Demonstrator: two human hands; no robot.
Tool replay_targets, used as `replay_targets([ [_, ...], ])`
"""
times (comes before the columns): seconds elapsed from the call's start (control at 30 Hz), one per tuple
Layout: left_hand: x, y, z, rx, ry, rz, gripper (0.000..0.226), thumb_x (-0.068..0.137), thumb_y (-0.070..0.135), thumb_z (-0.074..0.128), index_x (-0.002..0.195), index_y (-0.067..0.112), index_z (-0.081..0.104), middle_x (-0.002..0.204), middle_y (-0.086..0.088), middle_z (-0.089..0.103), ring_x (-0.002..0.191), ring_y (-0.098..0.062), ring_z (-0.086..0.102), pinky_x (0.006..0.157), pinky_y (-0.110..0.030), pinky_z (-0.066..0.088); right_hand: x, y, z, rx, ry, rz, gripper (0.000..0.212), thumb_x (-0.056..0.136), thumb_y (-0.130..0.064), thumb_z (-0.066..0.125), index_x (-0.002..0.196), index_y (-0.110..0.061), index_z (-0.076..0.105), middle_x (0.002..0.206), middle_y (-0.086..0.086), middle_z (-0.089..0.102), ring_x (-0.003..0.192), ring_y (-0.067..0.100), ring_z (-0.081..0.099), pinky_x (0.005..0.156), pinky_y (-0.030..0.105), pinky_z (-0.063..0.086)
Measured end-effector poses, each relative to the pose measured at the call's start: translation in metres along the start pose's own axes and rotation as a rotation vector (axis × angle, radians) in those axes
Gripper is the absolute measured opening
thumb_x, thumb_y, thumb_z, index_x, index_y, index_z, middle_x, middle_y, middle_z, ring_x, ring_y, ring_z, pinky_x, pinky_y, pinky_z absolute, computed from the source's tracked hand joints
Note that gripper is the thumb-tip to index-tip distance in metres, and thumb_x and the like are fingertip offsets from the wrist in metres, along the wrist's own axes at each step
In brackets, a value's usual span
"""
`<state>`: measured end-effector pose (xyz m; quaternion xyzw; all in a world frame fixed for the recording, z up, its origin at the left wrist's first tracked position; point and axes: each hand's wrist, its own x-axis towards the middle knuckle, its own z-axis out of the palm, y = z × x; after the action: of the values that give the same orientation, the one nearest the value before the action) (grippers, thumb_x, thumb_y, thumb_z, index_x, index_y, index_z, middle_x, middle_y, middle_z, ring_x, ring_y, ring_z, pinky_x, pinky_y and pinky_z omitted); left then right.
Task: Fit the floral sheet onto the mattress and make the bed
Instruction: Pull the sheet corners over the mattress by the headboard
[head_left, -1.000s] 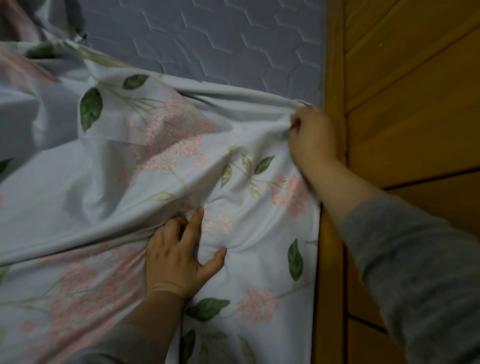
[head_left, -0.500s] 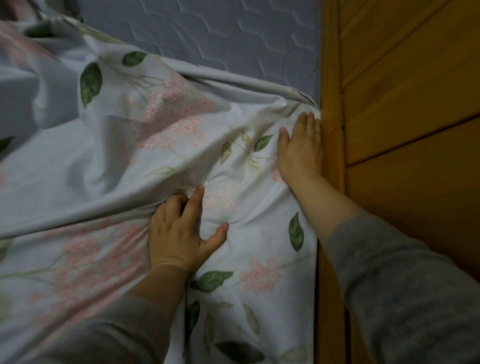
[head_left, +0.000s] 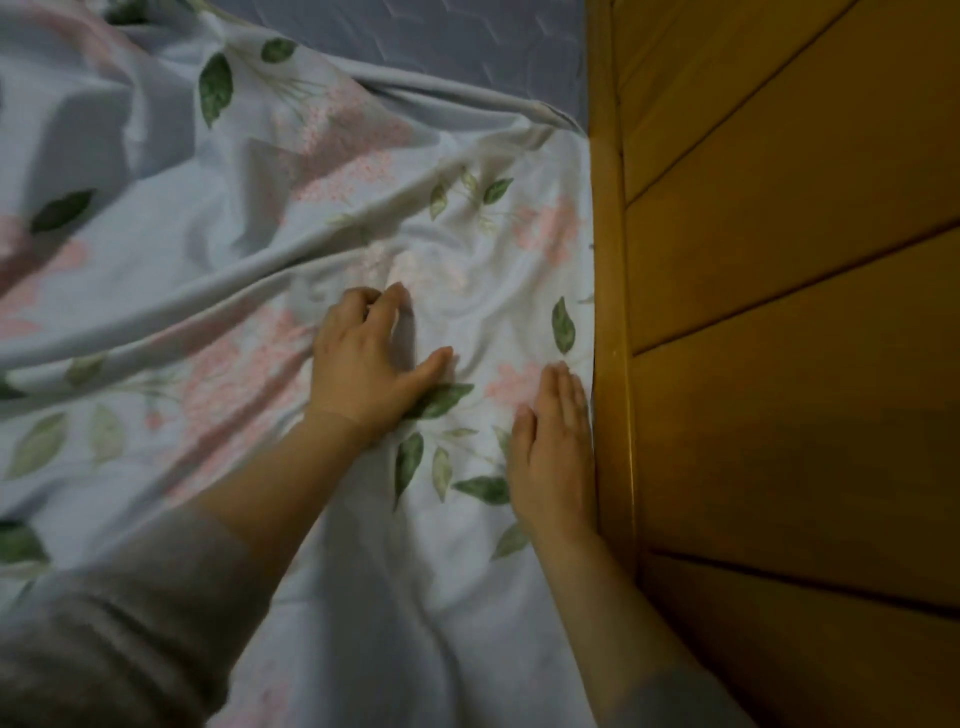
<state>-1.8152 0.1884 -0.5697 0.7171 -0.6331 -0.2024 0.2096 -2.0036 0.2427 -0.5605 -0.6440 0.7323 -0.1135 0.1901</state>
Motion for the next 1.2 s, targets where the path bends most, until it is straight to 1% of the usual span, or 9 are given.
replay_targets([
  [0.17, -0.098, 0.007, -0.014, 0.104, -0.057, 0.145, 0.08, 0.08, 0.066, 0.042, 0.141, 0.014, 0.039, 0.141, -0.013, 0.043, 0.127, -0.033, 0.041, 0.107, -0.051, 0.032, -0.039, 0.005, 0.0, -0.026, -0.014, 0.093, 0.059, 0.101, -0.036, 0.024, 0.152, -0.011, 0.008, 0.16, 0.002, 0.005, 0.147, 0.014, 0.0, 0.119, 0.026, 0.005],
  [0.33, -0.198, -0.016, -0.014, 0.189, -0.231, -0.045, 0.094, 0.077, 0.079, 0.024, 0.15, 0.02, 0.015, 0.158, -0.008, 0.014, 0.145, -0.03, 0.01, 0.117, -0.051, 0.01, -0.109, -0.002, -0.01, 0.015, -0.053, 0.02, 0.061, 0.099, -0.043, 0.017, 0.152, -0.013, 0.012, 0.16, 0.001, 0.006, 0.147, 0.013, 0.001, 0.12, 0.028, 0.007],
  [0.43, -0.234, -0.027, -0.022, 0.215, -0.281, -0.015, 0.096, 0.077, 0.079, 0.02, 0.151, 0.019, 0.01, 0.159, -0.008, 0.007, 0.146, -0.028, 0.004, 0.119, -0.047, 0.003, -0.162, 0.009, -0.008, -0.131, -0.19, 0.018, 0.071, 0.092, -0.051, 0.005, 0.152, -0.014, 0.008, 0.16, 0.003, 0.0, 0.147, 0.016, -0.004, 0.119, 0.029, 0.001],
  [0.53, -0.266, -0.028, -0.038, 0.224, -0.338, -0.012, 0.096, 0.075, 0.078, 0.017, 0.151, 0.021, 0.007, 0.159, -0.006, 0.0, 0.147, -0.027, -0.002, 0.118, -0.045, -0.001, -0.199, 0.016, -0.014, -0.176, -0.259, 0.117, 0.061, 0.1, -0.043, 0.017, 0.152, -0.014, 0.002, 0.16, 0.002, -0.008, 0.146, 0.016, -0.011, 0.119, 0.029, -0.001],
  [0.7, -0.33, -0.034, -0.063, 0.17, -0.504, -0.07, 0.102, 0.068, 0.079, 0.011, 0.151, 0.02, 0.009, 0.159, -0.005, -0.003, 0.147, -0.027, -0.003, 0.119, -0.044, 0.007, -0.267, 0.015, -0.031, -0.159, -0.308, 0.224, 0.061, 0.102, -0.038, 0.025, 0.152, -0.01, 0.004, 0.16, 0.002, -0.005, 0.147, 0.015, -0.006, 0.117, 0.025, 0.001],
  [0.83, -0.381, -0.032, -0.086, 0.174, -0.644, -0.038, 0.105, 0.066, 0.076, 0.012, 0.15, 0.015, 0.017, 0.159, -0.006, 0.009, 0.146, -0.026, 0.01, 0.118, -0.035, 0.012, -0.339, 0.015, -0.039, -0.167, -0.336, 0.296, 0.059, 0.102, -0.037, 0.023, 0.152, -0.009, 0.007, 0.16, 0.004, -0.001, 0.147, 0.016, -0.004, 0.117, 0.027, 0.0],
  [0.97, -0.42, -0.045, -0.105, 0.172, -0.73, 0.021, 0.079, 0.087, 0.055, 0.048, 0.149, 0.014, 0.02, 0.156, -0.004, 0.019, 0.141, -0.022, 0.023, 0.115, -0.028, 0.019, -0.402, 0.016, -0.035, -0.134, -0.369, 0.407, 0.059, 0.101, -0.037, 0.025, 0.152, -0.011, 0.01, 0.16, 0.003, 0.002, 0.147, 0.017, -0.001, 0.118, 0.03, 0.006],
  [1.13, -0.46, -0.063, -0.114, 0.204, -0.847, 0.113, 0.075, 0.083, 0.046, 0.062, 0.144, 0.016, 0.032, 0.152, -0.003, 0.028, 0.135, -0.026, 0.032, 0.108, -0.034, 0.033, -0.461, 0.018, -0.022, -0.054, -0.326, 0.498, 0.055, 0.102, -0.03, 0.031, 0.15, -0.008, 0.016, 0.159, 0.006, 0.007, 0.147, 0.021, 0.006, 0.119, 0.03, 0.01],
  [1.2, -0.476, -0.07, -0.113, 0.205, -0.853, 0.167, 0.073, 0.079, 0.043, 0.068, 0.141, 0.016, 0.039, 0.147, -0.004, 0.035, 0.129, -0.028, 0.038, 0.104, -0.037, 0.038, -0.481, 0.02, -0.017, -0.012, -0.23, 0.503, 0.052, 0.101, -0.024, 0.036, 0.148, -0.006, 0.024, 0.157, 0.009, 0.017, 0.145, 0.023, 0.016, 0.115, 0.029, 0.02],
])
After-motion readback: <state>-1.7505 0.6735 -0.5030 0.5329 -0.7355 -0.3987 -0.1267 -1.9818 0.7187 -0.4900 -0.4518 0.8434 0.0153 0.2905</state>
